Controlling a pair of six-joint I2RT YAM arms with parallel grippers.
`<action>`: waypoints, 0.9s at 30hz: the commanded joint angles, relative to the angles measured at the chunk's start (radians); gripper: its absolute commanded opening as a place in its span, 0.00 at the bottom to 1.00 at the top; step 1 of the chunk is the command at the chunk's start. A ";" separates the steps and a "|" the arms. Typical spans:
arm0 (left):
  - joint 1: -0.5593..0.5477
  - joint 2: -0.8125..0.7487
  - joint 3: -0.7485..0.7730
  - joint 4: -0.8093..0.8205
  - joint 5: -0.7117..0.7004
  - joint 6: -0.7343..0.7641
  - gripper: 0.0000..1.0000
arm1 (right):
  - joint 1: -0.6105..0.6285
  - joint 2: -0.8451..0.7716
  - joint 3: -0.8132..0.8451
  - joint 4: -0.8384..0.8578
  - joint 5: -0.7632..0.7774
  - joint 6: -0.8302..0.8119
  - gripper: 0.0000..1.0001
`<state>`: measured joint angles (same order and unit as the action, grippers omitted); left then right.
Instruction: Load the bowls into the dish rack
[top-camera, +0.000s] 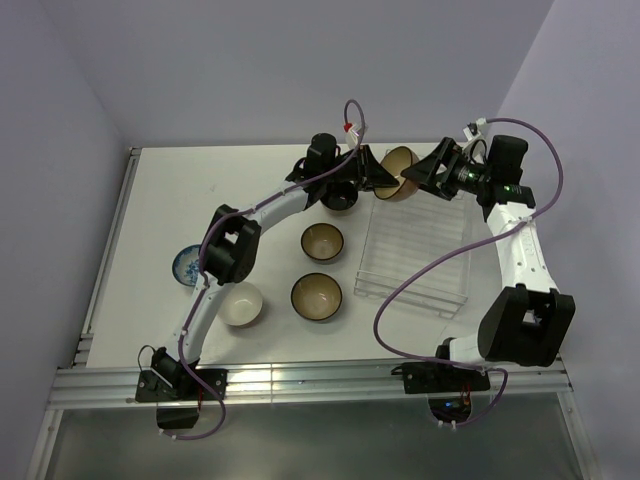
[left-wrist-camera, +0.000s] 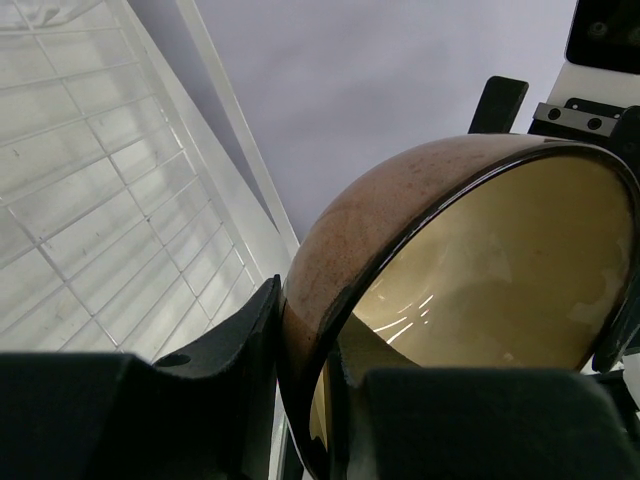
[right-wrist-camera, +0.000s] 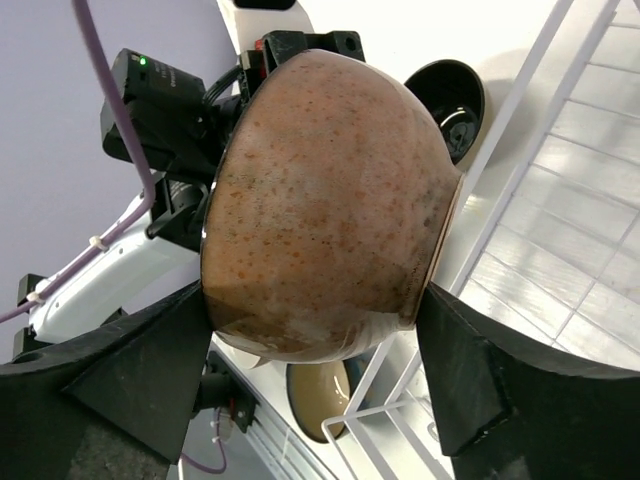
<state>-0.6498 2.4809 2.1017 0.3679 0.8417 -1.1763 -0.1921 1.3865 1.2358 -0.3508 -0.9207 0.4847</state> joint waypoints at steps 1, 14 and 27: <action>-0.021 -0.076 0.043 0.019 -0.024 0.033 0.00 | 0.022 -0.007 0.017 0.038 -0.034 -0.005 0.83; -0.024 -0.077 0.034 -0.014 -0.015 0.055 0.21 | 0.005 0.043 0.014 0.084 -0.056 0.041 0.00; -0.017 -0.080 0.012 -0.018 -0.015 0.060 0.51 | -0.043 0.025 -0.006 0.182 -0.081 0.133 0.00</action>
<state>-0.6609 2.4805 2.1021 0.3027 0.8227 -1.1370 -0.2153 1.4311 1.2182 -0.3073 -0.9367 0.5694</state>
